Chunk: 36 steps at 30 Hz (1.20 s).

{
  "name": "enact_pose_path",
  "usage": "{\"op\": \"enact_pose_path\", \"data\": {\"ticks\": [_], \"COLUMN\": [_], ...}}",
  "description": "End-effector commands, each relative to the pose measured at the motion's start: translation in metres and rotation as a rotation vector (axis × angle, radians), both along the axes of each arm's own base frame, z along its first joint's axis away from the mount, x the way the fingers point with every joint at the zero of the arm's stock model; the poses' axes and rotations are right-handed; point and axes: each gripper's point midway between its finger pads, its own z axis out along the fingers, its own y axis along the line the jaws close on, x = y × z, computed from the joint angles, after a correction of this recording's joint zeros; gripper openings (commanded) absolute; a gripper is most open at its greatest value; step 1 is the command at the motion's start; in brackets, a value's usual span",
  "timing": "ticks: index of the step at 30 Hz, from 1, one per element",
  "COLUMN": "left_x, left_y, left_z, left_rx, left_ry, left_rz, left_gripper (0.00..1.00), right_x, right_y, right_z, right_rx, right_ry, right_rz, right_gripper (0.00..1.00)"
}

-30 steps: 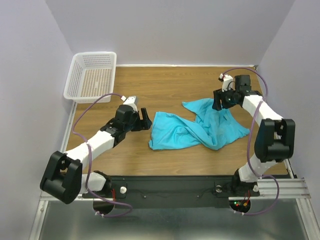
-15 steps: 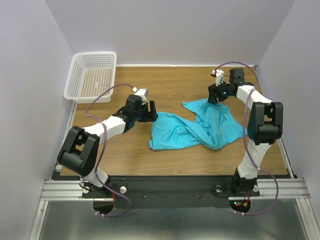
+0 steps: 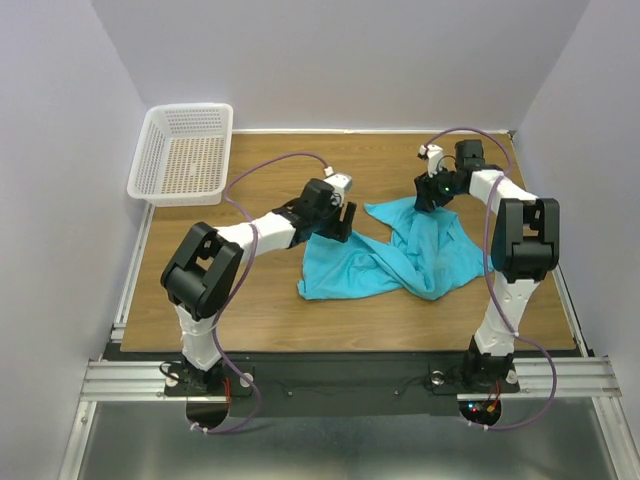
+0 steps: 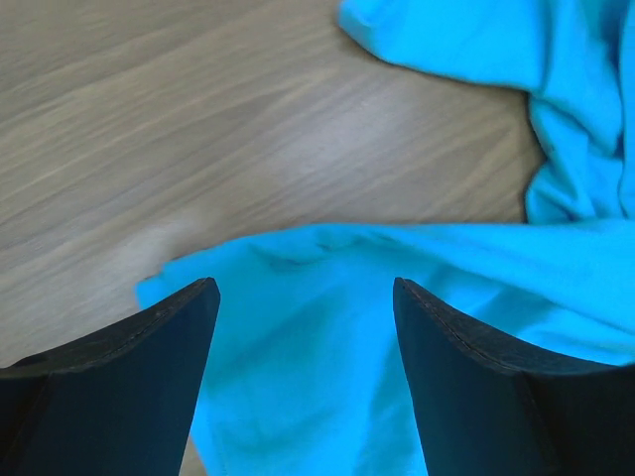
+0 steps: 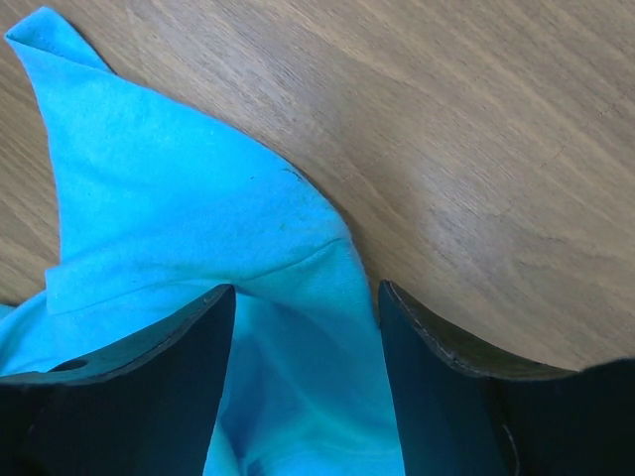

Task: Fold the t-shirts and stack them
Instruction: Flatten the tshirt out

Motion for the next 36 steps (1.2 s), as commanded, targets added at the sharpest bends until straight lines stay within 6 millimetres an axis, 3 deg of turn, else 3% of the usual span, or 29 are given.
{"op": "enact_pose_path", "data": {"ticks": [1,4,7,10,18,21,24,25,26,27,30,31,33,34,36], "left_x": [-0.004,-0.011,-0.010,-0.007,-0.006,-0.003,0.006,0.006,0.005,0.002,-0.012,-0.024,-0.046,-0.068,-0.105], "left_y": [-0.019,-0.022,-0.023,-0.030,-0.056,-0.061,-0.067,-0.069,-0.070,-0.070,-0.067,-0.060,-0.059,-0.054,-0.061], "left_z": [0.016,0.013,0.012,0.013,-0.003,-0.008,-0.014,-0.014,-0.014,-0.006,0.024,0.047,0.068,0.082,0.091], "left_rx": [0.107,0.165,0.214,0.240,0.266,0.278,0.300,0.302,0.304,0.292,0.259,0.232,0.198,0.166,0.100], "left_ry": [-0.117,-0.169,-0.221,-0.260,-0.294,-0.293,-0.252,-0.233,-0.217,-0.210,-0.276,-0.307,-0.321,-0.324,-0.283], "left_rz": [-0.134,-0.250,-0.323,-0.394,-0.588,-0.619,-0.632,-0.639,-0.646,-0.640,-0.617,-0.597,-0.598,-0.618,-0.664], "left_gripper": [0.80,0.79,0.79,0.79,0.78,0.73,0.40,0.09,0.00,0.00,0.00,0.00,0.00,0.00,0.00], "right_x": [0.016,0.017,0.018,0.017,0.013,0.012,0.012,0.013,0.015,0.017,0.027,0.030,0.038,0.046,0.056], "right_y": [-0.004,-0.002,-0.001,0.001,0.002,0.002,0.003,0.003,0.002,-0.001,-0.008,-0.010,-0.016,-0.019,-0.029], "right_z": [0.006,0.003,0.003,0.004,0.005,0.004,0.003,0.003,0.004,-0.003,-0.003,-0.002,-0.002,0.002,0.014], "right_rx": [0.000,0.011,0.024,0.034,0.045,0.047,0.052,0.052,0.052,0.053,0.039,0.039,0.042,0.058,0.050], "right_ry": [-0.031,-0.021,-0.014,-0.010,-0.004,-0.001,0.004,0.004,0.003,0.035,0.045,0.051,0.053,0.045,0.001], "right_rz": [0.000,-0.005,-0.008,-0.009,-0.013,-0.011,-0.013,-0.016,-0.025,-0.071,-0.147,-0.187,-0.263,-0.317,-0.406], "right_gripper": [0.61,0.55,0.38,0.31,0.28,0.28,0.25,0.21,0.14,0.01,0.01,0.01,0.01,0.01,0.01]}}
